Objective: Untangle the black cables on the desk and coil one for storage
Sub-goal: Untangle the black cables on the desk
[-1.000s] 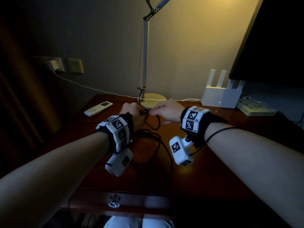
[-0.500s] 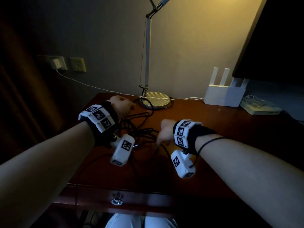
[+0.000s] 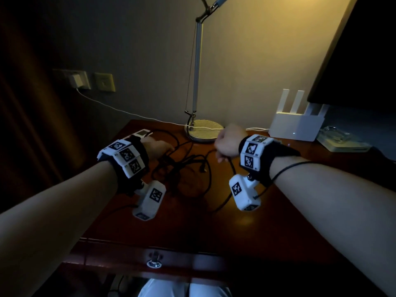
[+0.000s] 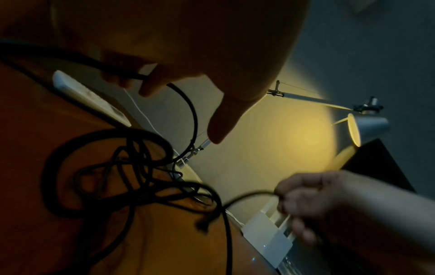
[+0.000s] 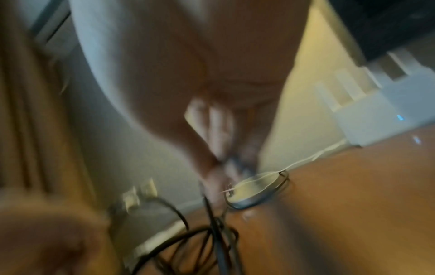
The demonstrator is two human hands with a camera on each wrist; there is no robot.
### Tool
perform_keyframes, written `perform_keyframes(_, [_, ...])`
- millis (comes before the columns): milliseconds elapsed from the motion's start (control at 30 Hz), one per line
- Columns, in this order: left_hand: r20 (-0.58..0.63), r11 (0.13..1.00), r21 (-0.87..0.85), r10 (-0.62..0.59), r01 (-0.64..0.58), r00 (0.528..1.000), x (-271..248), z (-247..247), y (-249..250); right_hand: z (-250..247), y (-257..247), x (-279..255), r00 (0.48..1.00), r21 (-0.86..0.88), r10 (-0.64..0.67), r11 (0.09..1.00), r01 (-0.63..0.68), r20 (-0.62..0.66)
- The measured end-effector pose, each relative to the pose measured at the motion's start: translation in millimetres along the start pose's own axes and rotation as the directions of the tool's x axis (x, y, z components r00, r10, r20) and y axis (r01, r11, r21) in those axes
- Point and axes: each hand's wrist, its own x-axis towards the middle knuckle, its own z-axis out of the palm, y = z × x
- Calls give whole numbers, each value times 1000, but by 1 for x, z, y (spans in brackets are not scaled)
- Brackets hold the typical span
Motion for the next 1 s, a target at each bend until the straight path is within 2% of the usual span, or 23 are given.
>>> perform_keyframes(67, [7,997,73,-32,32,999,2,0,0,-9,-7,-6,993,301,-13,952,47,-113])
perform_keyframes(133, [-61,990,142,-9,18,998,3,-6,5,-16,-9,-13,979,453,-42,882,129,-198])
perform_keyframes(200, [-179,953,289,146,-90,973,9,-10,6,-21,-12,-15,954,442,-135,863,246,-268])
perform_keyframes(233, [-203,940,295,237,-172,950,9,-10,9,-21,-12,-14,943,422,-182,859,291,-280])
perform_keyframes(333, [-142,851,273,496,-448,857,1,-5,19,-17,-17,-18,927,429,-282,826,365,-245])
perform_keyframes(400, [-108,817,276,550,-507,828,-5,-3,22,-12,-20,-18,919,408,-330,824,392,-217])
perform_keyframes(467, [-125,826,301,529,-476,839,-6,-7,22,-10,-22,-20,921,414,-342,823,389,-185])
perform_keyframes(533, [-183,873,261,464,-412,867,-6,-20,20,-9,-19,-20,933,391,-337,847,360,-128])
perform_keyframes(600, [-342,923,111,384,-369,858,-4,-39,16,-8,-14,-23,936,289,-345,891,351,-74])
perform_keyframes(667, [-543,928,-15,305,-373,782,-5,-61,12,-9,-7,-21,940,209,-334,916,341,-69])
perform_keyframes(733, [-676,931,-84,209,-355,707,-8,-84,7,-11,-2,-22,943,210,-324,919,333,-78])
perform_keyframes(800, [-751,972,-39,124,-232,648,-7,-102,2,-13,0,-24,950,309,-304,900,309,-66])
perform_keyframes(833, [-755,991,-1,86,-132,650,-6,-107,1,-14,-1,-23,953,345,-296,890,298,-62])
perform_keyframes(900, [-691,992,124,73,18,719,-10,-106,3,-13,-6,-23,955,325,-291,899,294,-59])
perform_keyframes(933, [-631,975,220,122,26,767,-14,-100,6,-11,-12,-24,952,281,-298,911,303,-61])
perform_keyframes(1000, [-454,908,405,298,-103,840,-23,-83,13,-4,-27,-23,948,223,-313,921,318,-57])
